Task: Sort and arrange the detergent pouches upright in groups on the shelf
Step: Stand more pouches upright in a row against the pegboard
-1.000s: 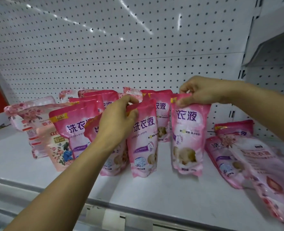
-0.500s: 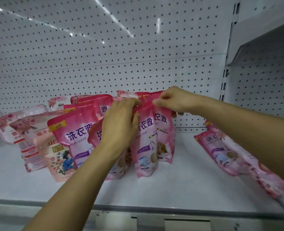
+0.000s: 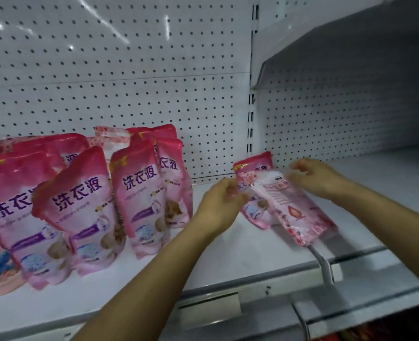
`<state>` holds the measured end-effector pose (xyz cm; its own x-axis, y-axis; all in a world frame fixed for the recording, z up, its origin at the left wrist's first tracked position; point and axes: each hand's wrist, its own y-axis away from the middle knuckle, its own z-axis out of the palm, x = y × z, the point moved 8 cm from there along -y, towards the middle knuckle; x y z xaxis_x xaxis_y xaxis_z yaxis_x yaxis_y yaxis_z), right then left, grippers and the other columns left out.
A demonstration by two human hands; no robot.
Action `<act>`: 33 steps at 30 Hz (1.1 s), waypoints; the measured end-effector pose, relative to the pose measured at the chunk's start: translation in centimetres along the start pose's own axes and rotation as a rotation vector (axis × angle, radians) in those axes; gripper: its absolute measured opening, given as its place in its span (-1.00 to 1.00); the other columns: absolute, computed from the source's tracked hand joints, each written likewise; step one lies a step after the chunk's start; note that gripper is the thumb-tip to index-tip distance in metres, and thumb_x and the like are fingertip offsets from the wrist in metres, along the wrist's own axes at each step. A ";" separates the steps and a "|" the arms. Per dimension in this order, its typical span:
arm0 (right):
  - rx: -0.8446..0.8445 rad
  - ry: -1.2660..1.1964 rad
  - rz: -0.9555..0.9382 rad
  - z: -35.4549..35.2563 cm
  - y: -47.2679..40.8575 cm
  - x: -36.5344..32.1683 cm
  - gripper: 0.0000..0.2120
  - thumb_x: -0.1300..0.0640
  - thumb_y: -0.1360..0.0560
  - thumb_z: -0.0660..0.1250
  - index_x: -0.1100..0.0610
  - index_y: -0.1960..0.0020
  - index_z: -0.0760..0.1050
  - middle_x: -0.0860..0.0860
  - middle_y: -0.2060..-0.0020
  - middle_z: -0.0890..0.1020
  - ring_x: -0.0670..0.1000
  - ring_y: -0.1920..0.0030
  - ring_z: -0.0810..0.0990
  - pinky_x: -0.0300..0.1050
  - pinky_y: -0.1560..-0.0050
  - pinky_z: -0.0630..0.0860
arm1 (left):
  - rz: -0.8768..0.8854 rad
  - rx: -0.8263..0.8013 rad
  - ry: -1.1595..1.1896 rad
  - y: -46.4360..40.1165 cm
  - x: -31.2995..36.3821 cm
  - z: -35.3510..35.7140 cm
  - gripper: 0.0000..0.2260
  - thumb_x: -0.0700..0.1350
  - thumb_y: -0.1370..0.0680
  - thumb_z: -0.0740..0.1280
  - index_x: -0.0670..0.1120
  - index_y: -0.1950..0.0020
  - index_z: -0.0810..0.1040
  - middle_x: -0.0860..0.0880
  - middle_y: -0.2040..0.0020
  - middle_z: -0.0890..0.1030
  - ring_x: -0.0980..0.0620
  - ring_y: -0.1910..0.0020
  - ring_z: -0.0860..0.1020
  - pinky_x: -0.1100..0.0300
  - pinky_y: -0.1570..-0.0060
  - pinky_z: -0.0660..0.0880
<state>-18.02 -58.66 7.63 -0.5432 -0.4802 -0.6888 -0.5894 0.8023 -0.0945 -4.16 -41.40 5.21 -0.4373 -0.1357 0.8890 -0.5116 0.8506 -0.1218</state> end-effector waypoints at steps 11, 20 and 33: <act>-0.104 -0.702 0.170 1.2 0.0 5.0 -0.73 0.04 -0.51 0.36 0.22 -0.09 0.60 0.20 0.13 0.73 0.21 0.15 0.72 0.05 0.12 0.62 | -0.347 0.151 0.726 -4.8 0.0 6.4 -0.80 -0.10 -0.60 0.35 -0.24 -0.07 0.60 -0.16 0.11 0.71 -0.07 0.26 0.67 0.15 0.30 0.62; -0.069 -0.646 -0.332 -3.8 -2.8 -8.3 -0.94 0.17 -0.50 0.40 0.14 0.14 0.61 0.01 0.29 0.74 -0.02 0.28 0.73 -0.15 0.27 0.65 | 0.052 0.499 0.537 -2.3 5.1 -4.1 -0.75 -0.04 -0.66 0.20 -0.13 -0.25 0.52 -0.03 0.03 0.65 0.08 0.14 0.62 0.26 0.18 0.57; -0.131 -0.600 -0.232 8.0 -11.6 -13.9 -0.86 0.08 -0.58 0.32 0.15 0.06 0.54 0.06 0.10 0.67 -0.08 0.27 0.59 -0.26 0.35 0.46 | -0.228 0.186 0.068 0.0 -2.5 -1.8 -0.57 0.02 -0.63 0.28 0.06 -0.49 0.32 0.09 -0.38 0.39 0.09 -0.30 0.41 0.15 -0.29 0.37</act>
<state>1.17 -58.46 12.60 0.0122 -0.3239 -0.9460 -0.7397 0.6337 -0.2265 -1.75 -40.20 3.80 -0.2481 -0.2724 0.9297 -0.7204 0.6934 0.0109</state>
